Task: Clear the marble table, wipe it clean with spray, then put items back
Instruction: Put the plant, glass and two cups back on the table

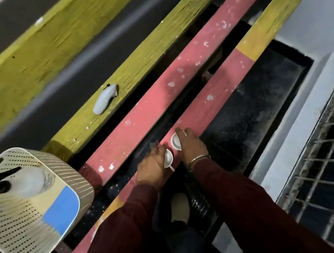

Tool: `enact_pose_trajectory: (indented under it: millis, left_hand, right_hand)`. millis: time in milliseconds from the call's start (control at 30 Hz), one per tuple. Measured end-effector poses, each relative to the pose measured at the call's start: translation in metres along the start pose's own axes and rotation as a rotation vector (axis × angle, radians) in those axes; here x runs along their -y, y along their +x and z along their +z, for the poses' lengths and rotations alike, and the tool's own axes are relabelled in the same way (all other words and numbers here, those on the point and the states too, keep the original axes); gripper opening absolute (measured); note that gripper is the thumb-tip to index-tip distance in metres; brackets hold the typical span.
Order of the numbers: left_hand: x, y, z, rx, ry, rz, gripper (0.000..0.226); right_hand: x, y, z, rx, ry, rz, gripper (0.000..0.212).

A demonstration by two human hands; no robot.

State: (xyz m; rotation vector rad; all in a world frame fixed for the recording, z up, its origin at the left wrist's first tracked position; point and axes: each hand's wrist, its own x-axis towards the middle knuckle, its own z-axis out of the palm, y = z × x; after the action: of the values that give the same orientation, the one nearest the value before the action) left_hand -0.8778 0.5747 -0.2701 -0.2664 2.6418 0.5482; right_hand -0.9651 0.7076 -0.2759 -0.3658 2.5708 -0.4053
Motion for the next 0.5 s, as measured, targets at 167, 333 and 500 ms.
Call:
enact_pose_trajectory:
  millis: [167, 333, 500]
  left_hand:
    - [0.001, -0.011, -0.037, -0.050, 0.059, -0.001, 0.076]
    - [0.009, -0.042, -0.101, -0.109, -0.047, -0.029, 0.078]
    - [0.029, -0.106, -0.169, -0.268, -0.236, -0.024, 0.075]
  right_hand:
    - [0.016, -0.008, -0.024, -0.025, -0.015, -0.026, 0.065]
    - [0.060, -0.032, -0.070, -0.090, 0.054, -0.088, 0.073]
    - [0.124, -0.075, -0.115, -0.191, 0.127, -0.192, 0.075]
